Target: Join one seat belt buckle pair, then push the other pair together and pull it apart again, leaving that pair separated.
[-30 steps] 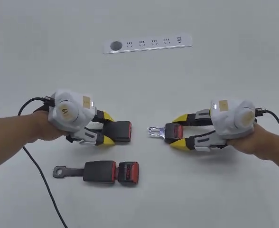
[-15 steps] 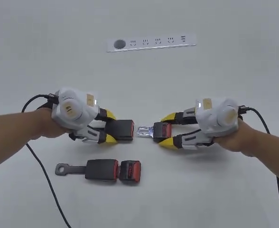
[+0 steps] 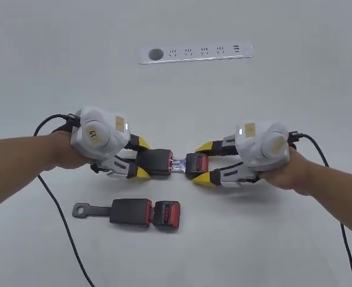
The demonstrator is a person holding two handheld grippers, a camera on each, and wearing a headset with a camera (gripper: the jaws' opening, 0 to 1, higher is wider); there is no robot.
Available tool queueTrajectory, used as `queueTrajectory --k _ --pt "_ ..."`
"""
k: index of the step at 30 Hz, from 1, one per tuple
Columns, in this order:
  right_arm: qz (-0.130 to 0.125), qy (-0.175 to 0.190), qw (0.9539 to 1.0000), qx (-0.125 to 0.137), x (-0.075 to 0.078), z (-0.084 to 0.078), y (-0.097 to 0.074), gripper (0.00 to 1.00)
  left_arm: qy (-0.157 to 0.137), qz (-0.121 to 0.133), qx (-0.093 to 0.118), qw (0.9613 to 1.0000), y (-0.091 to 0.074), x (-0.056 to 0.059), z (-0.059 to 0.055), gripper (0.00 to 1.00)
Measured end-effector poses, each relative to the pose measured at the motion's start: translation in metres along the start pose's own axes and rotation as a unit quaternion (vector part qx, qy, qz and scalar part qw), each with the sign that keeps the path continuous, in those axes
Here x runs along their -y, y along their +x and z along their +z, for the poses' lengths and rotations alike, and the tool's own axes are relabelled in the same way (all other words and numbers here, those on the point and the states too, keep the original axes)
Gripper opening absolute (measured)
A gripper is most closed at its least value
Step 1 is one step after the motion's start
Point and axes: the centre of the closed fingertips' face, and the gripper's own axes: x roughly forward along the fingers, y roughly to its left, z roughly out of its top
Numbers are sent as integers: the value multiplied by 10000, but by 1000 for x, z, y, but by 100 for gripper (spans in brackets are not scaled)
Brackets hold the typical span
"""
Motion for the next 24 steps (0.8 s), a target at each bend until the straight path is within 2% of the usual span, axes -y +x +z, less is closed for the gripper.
queueTrajectory --k 2,24 --pt "-15 -18 10000 -2 0 2 5 36 31 -17 -22 10000 0 0 0 34" --pt "-48 -5 10000 -80 1 5 11 36 135 -70 -172 9997 1 0 0 33"
